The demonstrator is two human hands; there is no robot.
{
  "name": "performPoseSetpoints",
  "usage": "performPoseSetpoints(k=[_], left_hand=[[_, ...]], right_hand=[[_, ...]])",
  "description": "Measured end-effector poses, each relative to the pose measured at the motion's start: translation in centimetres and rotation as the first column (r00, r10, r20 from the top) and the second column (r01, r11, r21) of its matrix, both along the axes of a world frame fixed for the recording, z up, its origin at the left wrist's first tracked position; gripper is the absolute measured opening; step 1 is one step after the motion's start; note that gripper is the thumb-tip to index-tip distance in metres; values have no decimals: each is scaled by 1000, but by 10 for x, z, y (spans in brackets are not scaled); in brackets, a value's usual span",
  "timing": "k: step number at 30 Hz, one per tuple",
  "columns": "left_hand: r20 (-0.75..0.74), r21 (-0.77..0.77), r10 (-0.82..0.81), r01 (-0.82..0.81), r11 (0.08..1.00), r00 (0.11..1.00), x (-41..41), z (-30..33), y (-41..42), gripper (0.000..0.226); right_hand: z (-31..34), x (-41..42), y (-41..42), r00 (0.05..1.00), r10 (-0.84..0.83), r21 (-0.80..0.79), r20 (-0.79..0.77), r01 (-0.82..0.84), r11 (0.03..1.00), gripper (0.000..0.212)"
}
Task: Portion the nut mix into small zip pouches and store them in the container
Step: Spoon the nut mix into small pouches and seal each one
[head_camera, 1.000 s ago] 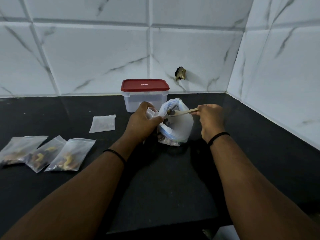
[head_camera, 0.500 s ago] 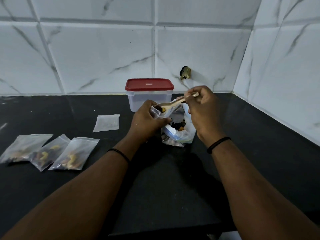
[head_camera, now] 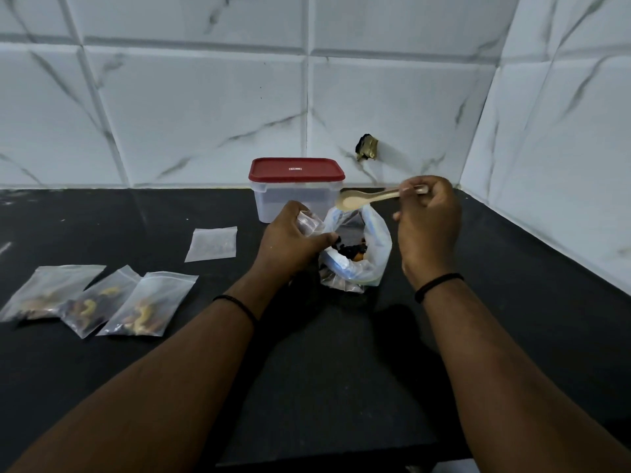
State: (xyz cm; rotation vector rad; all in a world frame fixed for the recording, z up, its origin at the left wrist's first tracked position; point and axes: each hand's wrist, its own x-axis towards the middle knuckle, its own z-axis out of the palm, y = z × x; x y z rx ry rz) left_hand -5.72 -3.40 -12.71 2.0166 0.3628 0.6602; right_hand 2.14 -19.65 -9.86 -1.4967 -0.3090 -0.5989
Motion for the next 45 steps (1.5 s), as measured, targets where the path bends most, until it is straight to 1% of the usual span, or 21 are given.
performPoseSetpoints(k=[2, 4, 6, 9, 13, 15, 19, 21, 22, 25, 27, 28, 31, 33, 35, 37, 42, 45], left_hand=[[-87, -9, -12, 11, 1000, 996, 2, -1, 0, 48], [-136, -14, -20, 19, 1000, 990, 3, -1, 0, 46], [-150, 0, -13, 13, 1000, 989, 3, -1, 1, 42], [-149, -4, -8, 8, 1000, 989, 2, 0, 1, 37], [-163, -116, -41, 22, 993, 986, 5, -1, 1, 33], [-155, -158, -46, 21, 987, 987, 4, -1, 1, 33], [-121, -196, -24, 0, 981, 992, 4, -3, 2, 29], [-105, -213, -22, -1, 977, 994, 5, -4, 2, 28], [-98, -216, -22, 0, 976, 995, 5, -4, 2, 27], [-88, -220, -22, 2, 976, 996, 7, -3, 2, 29], [-73, -227, -30, 12, 974, 997, 6, -3, 1, 33], [-62, -231, -33, 18, 973, 998, 5, -3, 0, 35], [-31, -207, -31, 24, 978, 999, 3, -3, 1, 42], [-20, -139, -19, 16, 990, 1000, 0, -1, 1, 43], [-5, -76, -8, 7, 997, 1000, -2, 0, 1, 43], [5, -57, -8, 8, 998, 1000, -3, 0, 1, 43], [1, -46, -7, 7, 999, 1000, -3, 1, 1, 45], [5, -39, -6, 6, 999, 1000, -2, -1, 1, 45]], right_hand=[[-3, 6, -6, 994, -87, -162, 62, 96, 982, 5], [-7, 7, -7, 988, -75, -318, 132, 113, 941, 5], [-11, 7, -3, 989, -31, -412, 144, 88, 907, 7], [-20, 10, 7, 997, -13, -477, 70, 45, 878, 3], [-27, 11, 11, 999, 13, -522, -37, -31, 852, 3], [-26, 13, 10, 997, 23, -512, -80, -61, 857, 4], [-21, 19, 7, 987, -5, -520, -159, -79, 850, 3], [-24, 22, 8, 974, -8, -488, -227, -106, 867, 6], [-25, 23, 9, 964, 0, -444, -268, -123, 888, 7], [-28, 24, 11, 910, 71, -221, -409, -175, 959, 13], [-28, 28, 9, 882, 114, -103, -458, -179, 978, 15], [-28, 30, 8, 877, 120, -68, -466, -170, 983, 15], [-26, 30, 5, 884, 70, -40, -462, -99, 994, 15], [-23, 29, 2, 900, 1, -74, -436, -37, 997, 16], [-20, 28, 0, 915, -44, -83, -401, 11, 996, 12], [-17, 28, -1, 928, -62, -66, -367, 41, 997, 9], [-8, 21, -1, 952, -49, -9, -304, 49, 999, 7], [-2, 12, 2, 961, 23, 61, -276, -7, 998, 10]])
